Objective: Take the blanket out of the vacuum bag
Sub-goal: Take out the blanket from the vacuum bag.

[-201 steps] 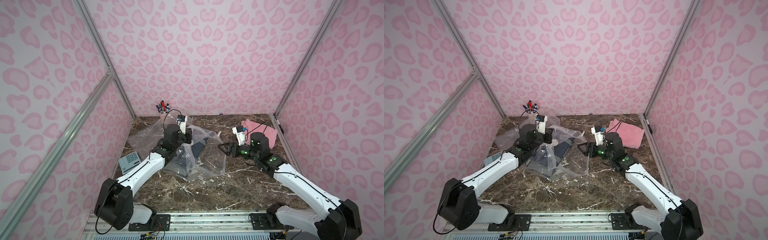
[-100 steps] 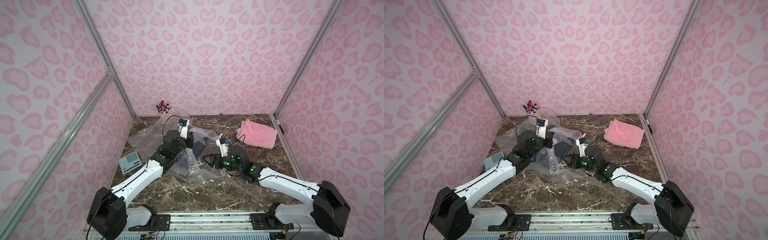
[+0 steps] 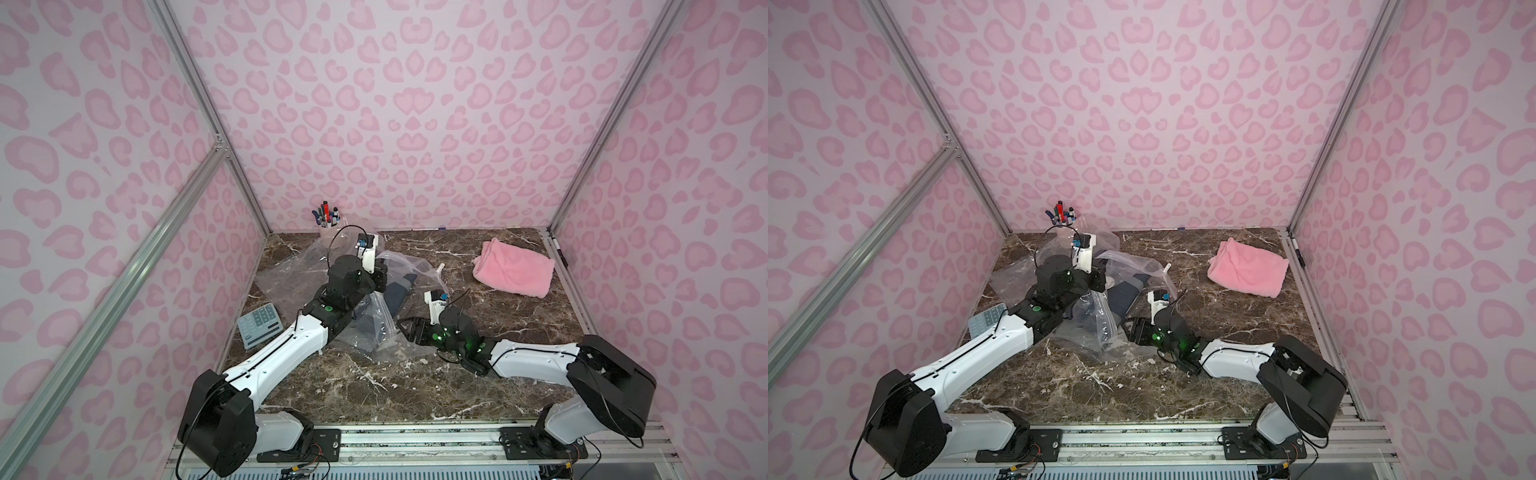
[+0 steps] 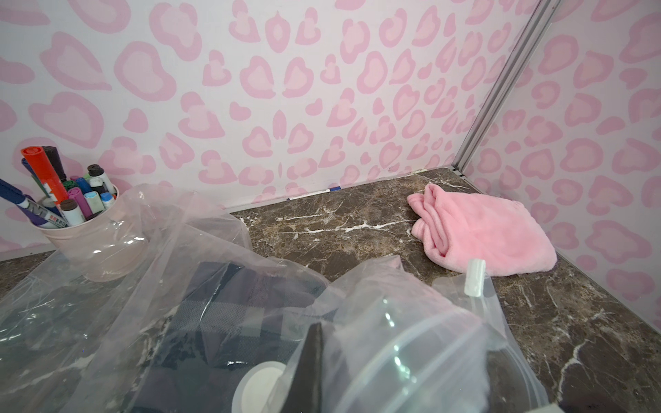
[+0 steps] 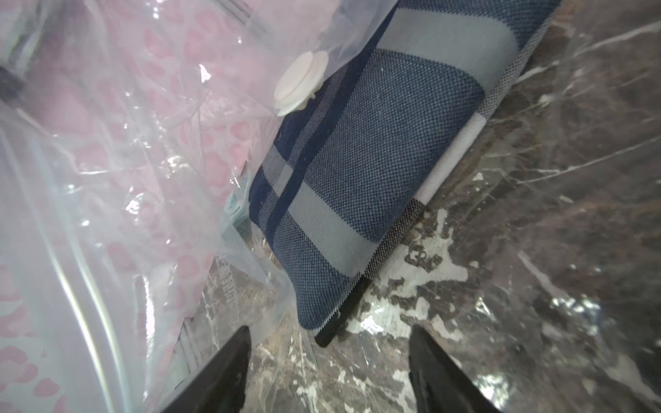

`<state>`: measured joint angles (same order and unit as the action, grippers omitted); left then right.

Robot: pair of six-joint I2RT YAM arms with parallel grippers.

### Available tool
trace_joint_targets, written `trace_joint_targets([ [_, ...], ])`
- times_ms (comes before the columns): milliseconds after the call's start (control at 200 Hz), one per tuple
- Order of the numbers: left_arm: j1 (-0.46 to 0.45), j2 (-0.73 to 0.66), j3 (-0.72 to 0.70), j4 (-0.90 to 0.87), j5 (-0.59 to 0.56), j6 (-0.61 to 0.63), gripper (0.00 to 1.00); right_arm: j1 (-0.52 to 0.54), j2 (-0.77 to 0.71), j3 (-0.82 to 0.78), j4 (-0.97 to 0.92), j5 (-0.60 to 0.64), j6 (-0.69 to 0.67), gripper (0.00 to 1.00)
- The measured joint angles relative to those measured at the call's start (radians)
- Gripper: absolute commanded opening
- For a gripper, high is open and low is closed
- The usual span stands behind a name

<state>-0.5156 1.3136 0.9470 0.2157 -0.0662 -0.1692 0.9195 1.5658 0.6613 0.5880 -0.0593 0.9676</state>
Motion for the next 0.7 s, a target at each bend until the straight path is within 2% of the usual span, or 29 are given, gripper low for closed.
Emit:
trace_joint_targets([
  [310,0.000,-0.031,-0.023,-0.016,-0.007,0.011,0.04,-0.072,0.137,0.003,0.134,-0.087,0.029,0.70],
  [700,0.000,-0.038,-0.026,-0.024,0.005,0.014,0.04,-0.109,0.237,0.070,0.171,-0.159,0.030,0.70],
])
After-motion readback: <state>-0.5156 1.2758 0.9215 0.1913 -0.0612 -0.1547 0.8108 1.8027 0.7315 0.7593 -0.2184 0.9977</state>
